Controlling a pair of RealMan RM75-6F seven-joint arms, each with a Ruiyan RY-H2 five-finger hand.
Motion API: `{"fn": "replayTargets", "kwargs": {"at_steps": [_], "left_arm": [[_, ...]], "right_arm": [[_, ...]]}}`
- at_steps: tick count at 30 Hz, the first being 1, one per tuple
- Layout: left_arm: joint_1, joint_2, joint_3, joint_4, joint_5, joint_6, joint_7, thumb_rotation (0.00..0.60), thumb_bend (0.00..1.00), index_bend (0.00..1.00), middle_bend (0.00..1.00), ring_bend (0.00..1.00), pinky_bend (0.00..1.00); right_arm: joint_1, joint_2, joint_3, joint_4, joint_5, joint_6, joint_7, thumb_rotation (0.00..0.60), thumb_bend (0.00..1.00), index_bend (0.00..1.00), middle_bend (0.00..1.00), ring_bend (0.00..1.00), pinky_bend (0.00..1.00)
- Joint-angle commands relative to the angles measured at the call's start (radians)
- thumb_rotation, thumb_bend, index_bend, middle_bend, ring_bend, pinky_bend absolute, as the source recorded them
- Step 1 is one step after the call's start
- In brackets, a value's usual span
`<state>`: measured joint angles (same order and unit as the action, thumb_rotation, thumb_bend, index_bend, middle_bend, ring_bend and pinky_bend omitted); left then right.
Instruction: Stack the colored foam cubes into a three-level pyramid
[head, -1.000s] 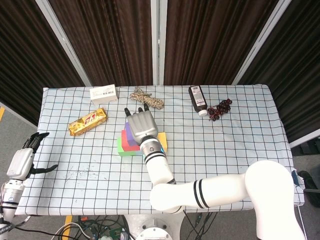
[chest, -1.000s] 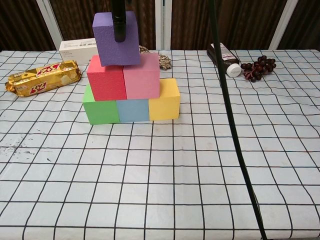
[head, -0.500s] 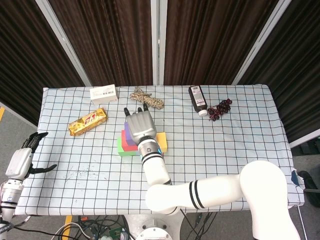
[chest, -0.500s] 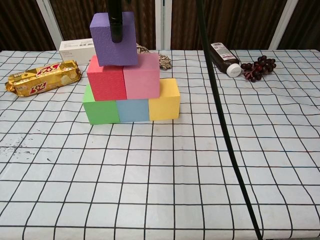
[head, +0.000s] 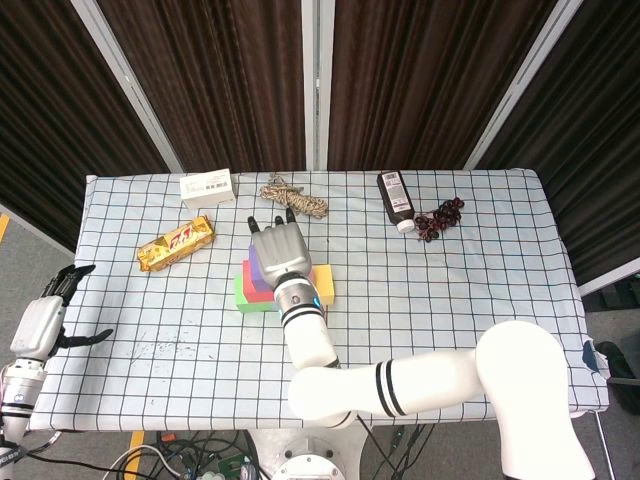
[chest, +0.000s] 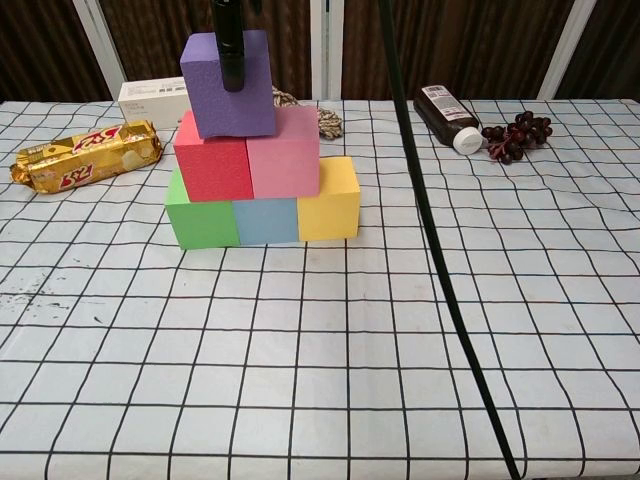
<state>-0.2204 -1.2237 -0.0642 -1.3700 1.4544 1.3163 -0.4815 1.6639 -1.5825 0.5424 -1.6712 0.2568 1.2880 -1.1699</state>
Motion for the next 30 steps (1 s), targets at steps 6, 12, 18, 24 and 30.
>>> {"fn": "replayTargets", "kwargs": {"at_steps": [6,12,18,24,30], "left_arm": [[-0.002,-0.008,0.001,0.01,-0.004,-0.011,-0.009,0.6,0.0,0.1,0.09,0.0,0.1],[-0.001,-0.01,0.001,0.019,-0.005,-0.011,-0.018,0.6,0.0,0.1,0.09,0.0,0.1],[0.001,-0.01,0.001,0.024,-0.005,-0.011,-0.023,0.6,0.0,0.1,0.09,0.0,0.1],[0.001,-0.01,0.0,0.026,-0.005,-0.01,-0.025,0.6,0.0,0.1,0.09,0.0,0.1],[0.001,-0.011,-0.001,0.027,-0.005,-0.01,-0.026,0.6,0.0,0.1,0.09,0.0,0.09]], "right_arm": [[-0.005,-0.012,0.01,0.005,-0.009,0.006,-0.012,0.6,0.11,0.0,0.46,0.14,0.0],[-0.006,-0.022,0.017,0.017,-0.009,0.009,-0.027,0.6,0.12,0.0,0.46,0.14,0.0],[-0.008,-0.034,0.022,0.027,-0.011,0.01,-0.039,0.6,0.11,0.0,0.46,0.14,0.0],[-0.01,-0.041,0.028,0.031,-0.015,0.014,-0.048,0.6,0.11,0.0,0.46,0.14,0.0],[-0.015,-0.047,0.032,0.034,-0.017,0.017,-0.055,0.6,0.12,0.0,0.46,0.14,0.0]]}}
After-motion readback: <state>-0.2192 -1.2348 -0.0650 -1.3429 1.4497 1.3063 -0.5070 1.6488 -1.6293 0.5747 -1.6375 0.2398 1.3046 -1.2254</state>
